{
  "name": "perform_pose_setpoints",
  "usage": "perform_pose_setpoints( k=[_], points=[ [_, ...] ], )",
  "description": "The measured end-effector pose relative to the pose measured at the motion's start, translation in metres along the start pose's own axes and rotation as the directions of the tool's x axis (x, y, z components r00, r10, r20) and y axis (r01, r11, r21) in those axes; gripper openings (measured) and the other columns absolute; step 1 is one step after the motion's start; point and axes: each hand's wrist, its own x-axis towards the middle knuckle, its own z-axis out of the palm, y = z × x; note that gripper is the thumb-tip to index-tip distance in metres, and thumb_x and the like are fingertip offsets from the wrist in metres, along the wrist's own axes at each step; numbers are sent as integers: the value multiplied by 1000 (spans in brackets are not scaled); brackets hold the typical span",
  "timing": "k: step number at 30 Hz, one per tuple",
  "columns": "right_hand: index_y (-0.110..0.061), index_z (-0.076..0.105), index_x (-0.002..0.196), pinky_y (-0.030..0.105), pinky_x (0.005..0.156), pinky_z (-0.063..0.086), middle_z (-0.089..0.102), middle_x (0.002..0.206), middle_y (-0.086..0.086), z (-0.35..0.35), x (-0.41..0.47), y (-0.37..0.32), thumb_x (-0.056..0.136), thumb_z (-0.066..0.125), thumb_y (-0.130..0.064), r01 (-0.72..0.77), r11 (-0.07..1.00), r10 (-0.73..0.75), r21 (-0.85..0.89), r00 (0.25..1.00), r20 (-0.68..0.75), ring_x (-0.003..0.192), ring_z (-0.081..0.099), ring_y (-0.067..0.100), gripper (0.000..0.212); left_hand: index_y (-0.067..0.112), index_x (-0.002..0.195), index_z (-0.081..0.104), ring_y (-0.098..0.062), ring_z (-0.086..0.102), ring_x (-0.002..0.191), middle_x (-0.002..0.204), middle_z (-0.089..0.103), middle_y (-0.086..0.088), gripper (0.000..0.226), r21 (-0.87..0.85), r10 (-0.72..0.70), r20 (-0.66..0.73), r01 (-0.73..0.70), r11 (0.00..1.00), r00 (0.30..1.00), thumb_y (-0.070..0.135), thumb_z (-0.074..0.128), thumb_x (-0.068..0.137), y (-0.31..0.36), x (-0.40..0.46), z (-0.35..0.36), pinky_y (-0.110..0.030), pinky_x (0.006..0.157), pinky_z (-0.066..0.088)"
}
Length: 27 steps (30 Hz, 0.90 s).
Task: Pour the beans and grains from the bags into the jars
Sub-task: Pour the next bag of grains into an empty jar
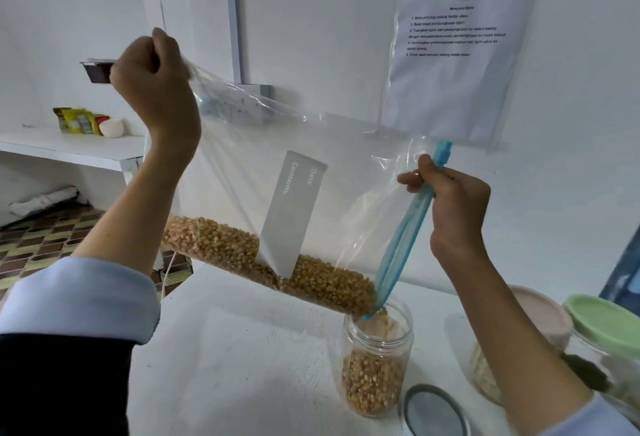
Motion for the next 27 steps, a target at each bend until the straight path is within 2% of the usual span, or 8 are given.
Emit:
perform_pose_setpoints(
  k=[2,7,10,15,19,22,25,27],
  points=[
    [-14,68,65,11,69,48,68,57,-12,-1,0,-1,90,63,-18,10,1000,-10,-5,1000,-1,59,61,1,26,20,46,25,-4,26,39,33,28,13,41,-5,-1,-7,1,1000,1000,13,44,82,0,1,0,-19,47,24],
    [-13,69,64,14,70,49,69,59,-8,0,0,-1,89,65,-18,19,1000,-19,3,1000,-2,60,61,4,26,21,44,27,-3,27,38,32,31,13,43,4,7,-11,-7,1000,1000,12,44,83,-1,1,1,-16,48,24],
    [-14,68,61,26,78,52,69,58,-6,1,-3,1,89,65,-17,50,998,-47,46,997,-69,62,62,10,28,20,45,25,-3,26,38,32,30,12,43,1,12,-21,-12,1000,1000,10,43,83,-2,3,1,-15,48,23],
    [-17,68,59,29,82,53,69,59,-7,4,-5,0,89,64,-18,53,998,-50,46,996,-70,64,62,11,30,20,46,25,-3,26,38,32,29,12,42,-3,26,-18,-26,1000,1000,10,43,83,0,4,2,-13,49,23],
    [-18,67,59,15,72,50,68,57,-9,7,-3,-4,89,64,-18,35,999,-35,38,999,-10,64,62,9,30,21,45,25,-3,25,38,32,29,11,43,-4,36,-8,-36,999,999,10,43,83,1,5,2,-15,49,23],
    [-17,68,61,21,77,51,69,59,-9,8,0,-3,90,64,-19,41,999,-40,29,999,-35,65,62,9,29,20,45,24,-4,24,38,32,28,12,42,7,37,-14,-37,999,999,12,42,82,1,8,1,-15,48,22],
    [-18,68,62,19,75,50,69,59,-10,9,1,-3,90,64,-20,20,1000,-20,17,1000,-7,64,63,8,28,18,47,23,-5,23,41,36,26,13,40,17,36,-13,-36,999,999,16,43,81,2,10,1,-19,48,22],
    [-19,68,61,22,77,51,69,59,-9,8,1,0,90,63,-20,26,999,-24,33,998,-58,65,62,9,29,17,48,21,-7,23,42,38,25,12,40,23,41,-16,-41,999,999,18,44,81,2,11,1,-21,48,21]
  ],
)
